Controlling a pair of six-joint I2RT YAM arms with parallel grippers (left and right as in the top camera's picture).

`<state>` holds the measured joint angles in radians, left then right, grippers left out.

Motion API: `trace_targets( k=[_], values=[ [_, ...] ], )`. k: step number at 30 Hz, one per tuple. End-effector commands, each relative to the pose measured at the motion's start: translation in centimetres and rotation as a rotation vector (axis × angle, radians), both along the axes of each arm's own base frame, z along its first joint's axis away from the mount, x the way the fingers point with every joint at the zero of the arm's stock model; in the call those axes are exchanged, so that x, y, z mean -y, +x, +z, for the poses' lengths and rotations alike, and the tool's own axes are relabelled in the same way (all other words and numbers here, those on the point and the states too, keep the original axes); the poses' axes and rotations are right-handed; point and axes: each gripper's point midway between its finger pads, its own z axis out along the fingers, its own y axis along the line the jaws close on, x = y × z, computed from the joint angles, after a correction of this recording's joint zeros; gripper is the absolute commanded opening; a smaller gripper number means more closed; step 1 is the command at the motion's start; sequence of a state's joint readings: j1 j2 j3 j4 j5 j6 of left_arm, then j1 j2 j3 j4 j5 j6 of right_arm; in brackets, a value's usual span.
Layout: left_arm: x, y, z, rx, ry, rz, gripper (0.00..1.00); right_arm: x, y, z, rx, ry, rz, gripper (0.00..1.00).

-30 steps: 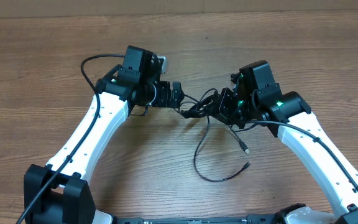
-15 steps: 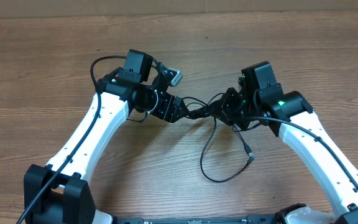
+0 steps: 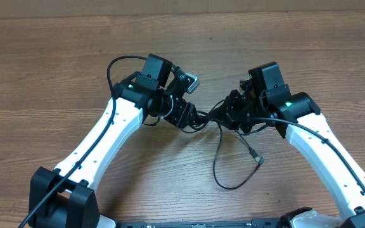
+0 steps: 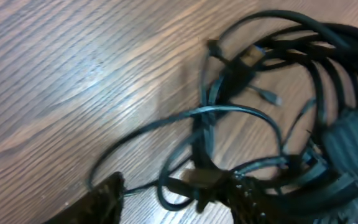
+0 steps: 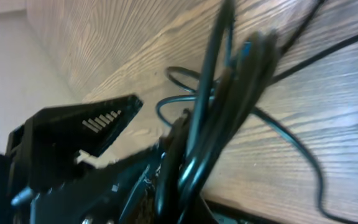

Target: Untangle cables

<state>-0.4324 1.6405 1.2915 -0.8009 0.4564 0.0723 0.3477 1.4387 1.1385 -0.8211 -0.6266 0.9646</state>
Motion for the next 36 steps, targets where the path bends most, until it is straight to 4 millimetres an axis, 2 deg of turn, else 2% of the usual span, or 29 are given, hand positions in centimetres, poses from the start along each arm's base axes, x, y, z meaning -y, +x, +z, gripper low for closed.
trace_targets(
  k=[1,8,16,20,25,28,31,32,36],
  values=[
    [-1.3,1.0,-1.1,0.018,0.090,0.088,0.51,-1.8,-1.5,3.3,0.025,0.151,0.104,0.04],
    [-1.4,1.0,-1.6,0.017,0.096,0.092,0.51,-2.5,-2.4,4.2,0.013,0.217,0.154,0.04],
    [-1.8,0.1,-3.4,-0.011,0.110,0.091,0.51,-3.1,-1.8,5.2,0.080,0.259,0.185,0.04],
    [-2.0,-0.2,-3.8,-0.028,0.116,0.101,0.51,-3.0,-1.4,5.1,0.095,0.242,0.174,0.04],
    [-1.7,0.6,-3.5,-0.020,0.089,0.146,0.51,-2.3,-0.4,4.2,0.124,0.172,0.132,0.05],
    [-1.4,1.4,-3.1,-0.016,0.059,0.195,0.46,-1.4,0.5,3.2,0.178,0.087,0.114,0.06],
    [-1.3,2.4,-2.7,-0.011,0.026,0.256,0.32,-1.1,0.9,2.9,0.241,0.042,0.144,0.06],
    [-1.4,2.6,-2.6,-0.010,0.022,0.270,0.31,-1.1,0.9,2.9,0.256,0.041,0.154,0.06],
    [-3.2,4.2,-2.7,0.005,0.048,0.389,0.25,-1.2,1.3,3.2,0.344,0.029,0.213,0.05]
  ],
)
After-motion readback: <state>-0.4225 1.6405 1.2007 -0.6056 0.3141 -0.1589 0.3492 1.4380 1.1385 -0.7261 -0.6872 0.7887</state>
